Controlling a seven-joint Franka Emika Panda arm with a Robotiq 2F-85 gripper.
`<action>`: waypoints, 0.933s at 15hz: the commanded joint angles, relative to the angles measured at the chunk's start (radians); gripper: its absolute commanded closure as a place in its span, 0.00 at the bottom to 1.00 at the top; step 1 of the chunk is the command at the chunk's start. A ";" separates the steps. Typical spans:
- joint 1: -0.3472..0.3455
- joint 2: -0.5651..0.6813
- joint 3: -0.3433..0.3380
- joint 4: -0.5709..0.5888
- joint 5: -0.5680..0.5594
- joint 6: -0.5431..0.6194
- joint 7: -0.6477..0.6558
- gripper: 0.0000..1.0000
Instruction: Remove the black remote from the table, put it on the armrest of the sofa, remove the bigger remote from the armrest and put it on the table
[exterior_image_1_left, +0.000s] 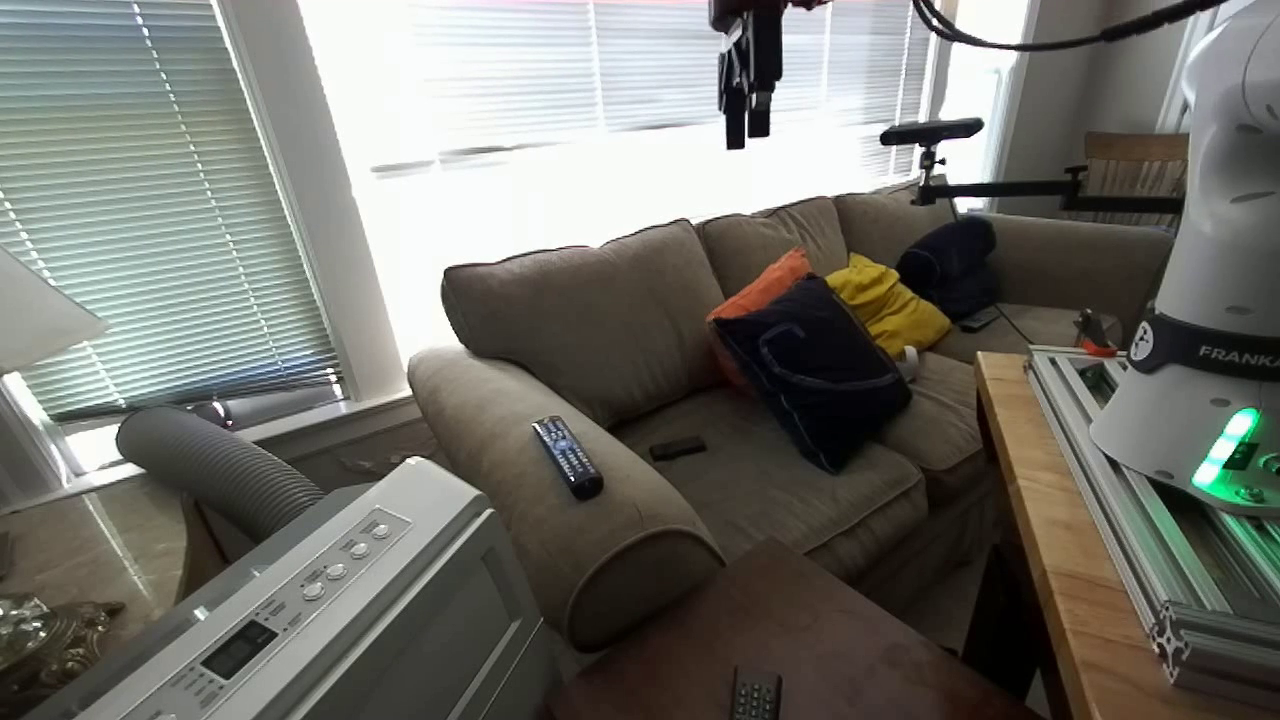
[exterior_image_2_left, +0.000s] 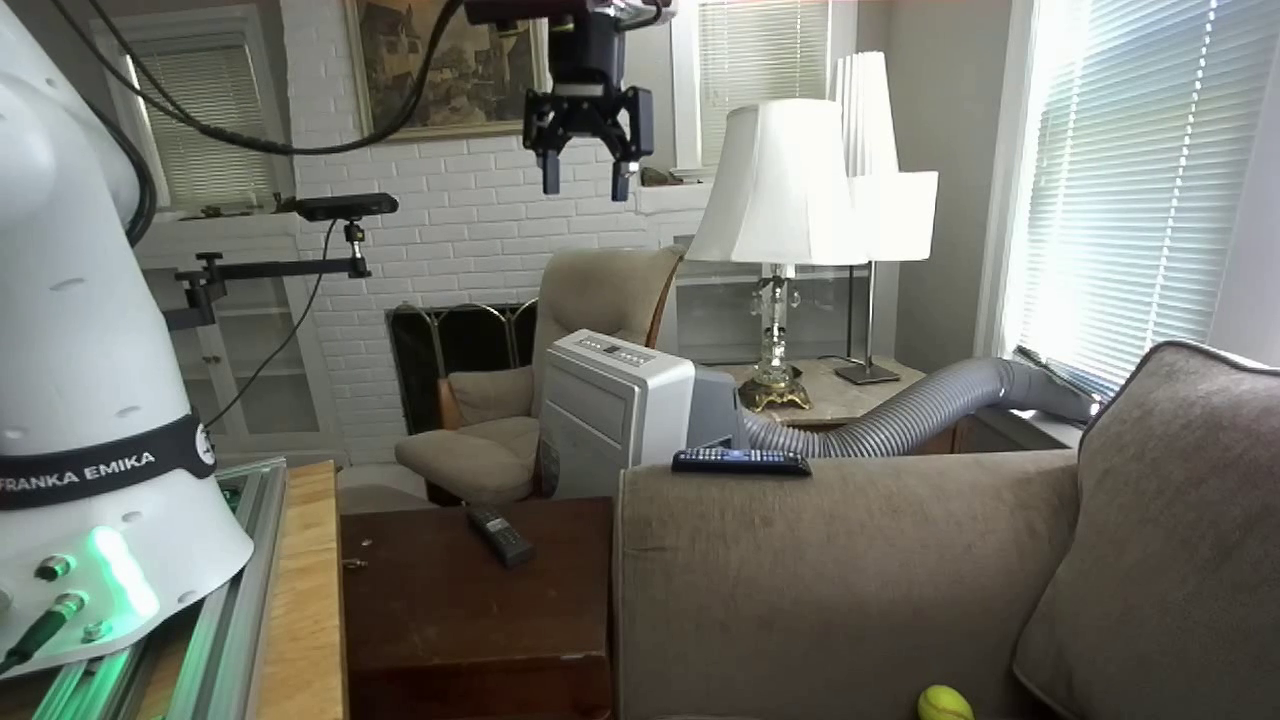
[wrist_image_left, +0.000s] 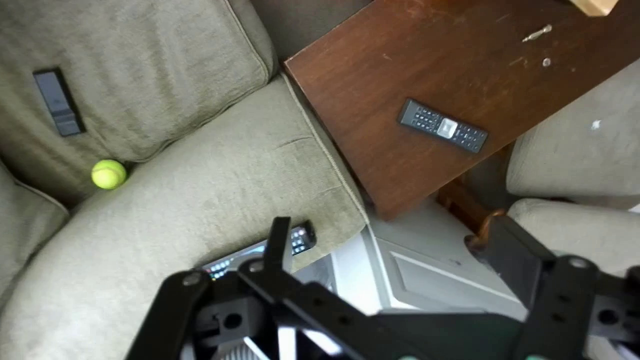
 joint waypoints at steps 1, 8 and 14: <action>0.051 -0.046 0.030 -0.139 0.047 0.088 -0.144 0.00; 0.169 -0.011 0.078 -0.380 0.114 0.461 -0.419 0.00; 0.324 0.134 0.036 -0.424 0.253 0.795 -0.753 0.00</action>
